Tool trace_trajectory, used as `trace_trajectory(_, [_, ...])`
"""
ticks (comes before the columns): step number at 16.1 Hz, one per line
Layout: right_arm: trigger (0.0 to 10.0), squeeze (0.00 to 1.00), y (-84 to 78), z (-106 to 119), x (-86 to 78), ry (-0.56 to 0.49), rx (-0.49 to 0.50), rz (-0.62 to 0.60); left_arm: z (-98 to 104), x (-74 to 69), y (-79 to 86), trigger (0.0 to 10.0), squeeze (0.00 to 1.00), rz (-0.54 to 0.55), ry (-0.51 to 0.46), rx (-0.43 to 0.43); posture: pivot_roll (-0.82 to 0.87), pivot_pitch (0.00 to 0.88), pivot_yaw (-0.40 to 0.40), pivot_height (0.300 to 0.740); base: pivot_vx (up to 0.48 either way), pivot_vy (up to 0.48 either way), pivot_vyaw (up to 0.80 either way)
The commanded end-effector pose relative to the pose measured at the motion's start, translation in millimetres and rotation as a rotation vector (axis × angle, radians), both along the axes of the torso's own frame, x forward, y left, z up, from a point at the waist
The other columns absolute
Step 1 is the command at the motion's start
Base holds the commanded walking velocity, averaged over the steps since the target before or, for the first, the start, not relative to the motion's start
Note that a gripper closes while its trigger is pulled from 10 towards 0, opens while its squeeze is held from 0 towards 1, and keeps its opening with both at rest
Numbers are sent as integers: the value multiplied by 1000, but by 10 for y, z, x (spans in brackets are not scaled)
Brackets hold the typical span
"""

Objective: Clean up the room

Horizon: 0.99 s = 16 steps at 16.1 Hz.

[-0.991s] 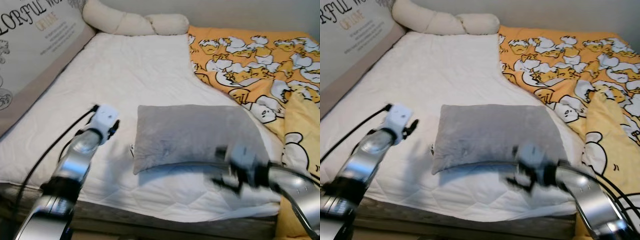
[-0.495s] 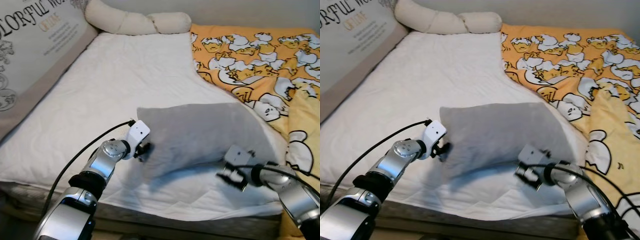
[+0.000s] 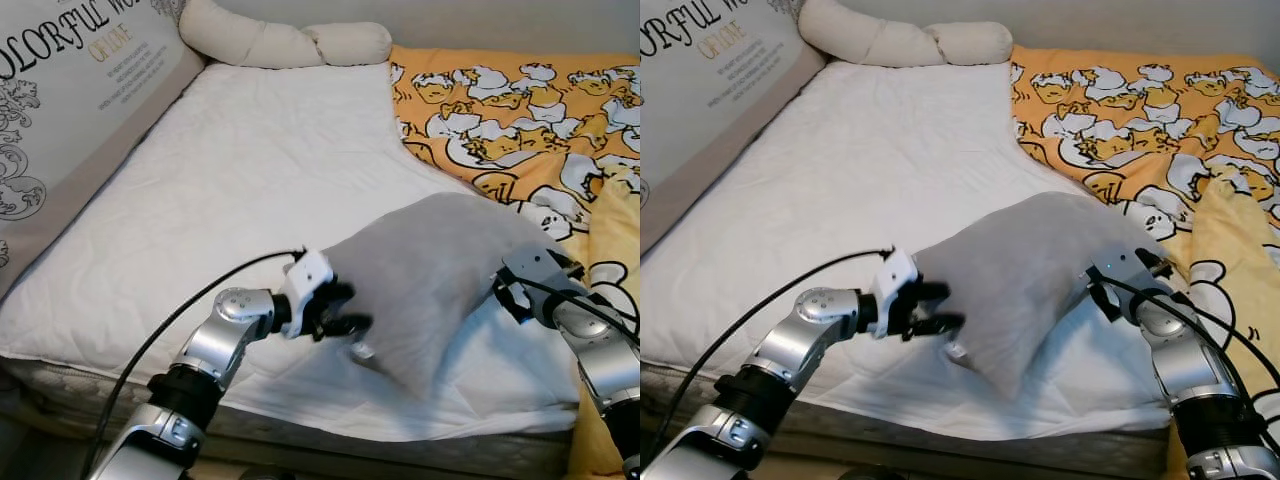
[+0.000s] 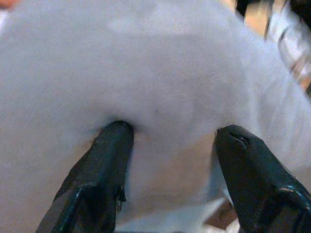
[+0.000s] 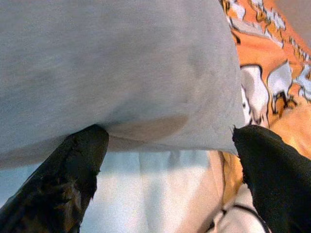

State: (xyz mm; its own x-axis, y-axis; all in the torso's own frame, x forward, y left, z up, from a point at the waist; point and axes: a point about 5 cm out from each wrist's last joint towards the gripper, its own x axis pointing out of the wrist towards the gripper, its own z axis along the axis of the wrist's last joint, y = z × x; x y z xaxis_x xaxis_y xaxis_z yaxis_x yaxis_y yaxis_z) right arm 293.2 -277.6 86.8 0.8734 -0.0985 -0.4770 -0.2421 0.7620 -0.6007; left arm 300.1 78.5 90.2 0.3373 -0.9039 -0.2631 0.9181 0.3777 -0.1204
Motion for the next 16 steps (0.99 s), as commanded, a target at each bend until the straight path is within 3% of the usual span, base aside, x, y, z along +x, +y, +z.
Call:
trace_trajectory(1, [10000, 0, -47, -78, -52, 44, -5, -19, 174, 73, 94, 10000, 0, 28, -19, -76, 7, 0, 61, 740, 0, 0, 0])
trace_trajectory(4, [10000, 0, -133, -195, -162, 116, 16, -44, 468, 292, 446, 10000, 0, 150, -14, -205, -2, 0, 66, 740, 0, 0, 0])
trace_trajectory(7, [10000, 0, -153, -272, -230, 170, 29, -52, 476, 556, 584, 10000, 0, 335, -80, -53, -15, 0, 74, 740, 0, 0, 0])
trace_trajectory(8, [10000, 0, -162, -323, -277, 205, 39, -53, 451, 695, 606, 10000, 0, 482, -130, 82, -19, 0, 73, 740, 0, 0, 0])
trace_trajectory(9, [10000, 0, -167, -344, -293, 212, 53, -59, 443, 767, 607, 10000, 0, 575, -161, 156, -18, 0, 66, 740, 0, 0, 0])
trace_trajectory(10, [10000, 0, -161, -382, -307, 216, 100, -84, 448, 863, 588, 10000, 0, 713, -244, 273, -17, 0, 60, 740, 0, 0, 0])
trace_trajectory(12, [10000, 0, -86, -451, -295, 213, 141, -104, 437, 921, 512, 10000, 0, 843, -365, 418, -49, 0, 76, 740, 0, 0, 0])
trace_trajectory(14, [10000, 0, 43, -501, -289, 185, 194, -125, 337, 889, 363, 10000, 0, 831, -393, 480, -73, 0, 95, 740, 0, 0, 0])
trace_trajectory(16, [10000, 0, 283, -524, -224, 70, 287, -171, 67, 739, 107, 10000, 0, 703, -374, 550, -100, 0, 122, 740, 0, 0, 0])
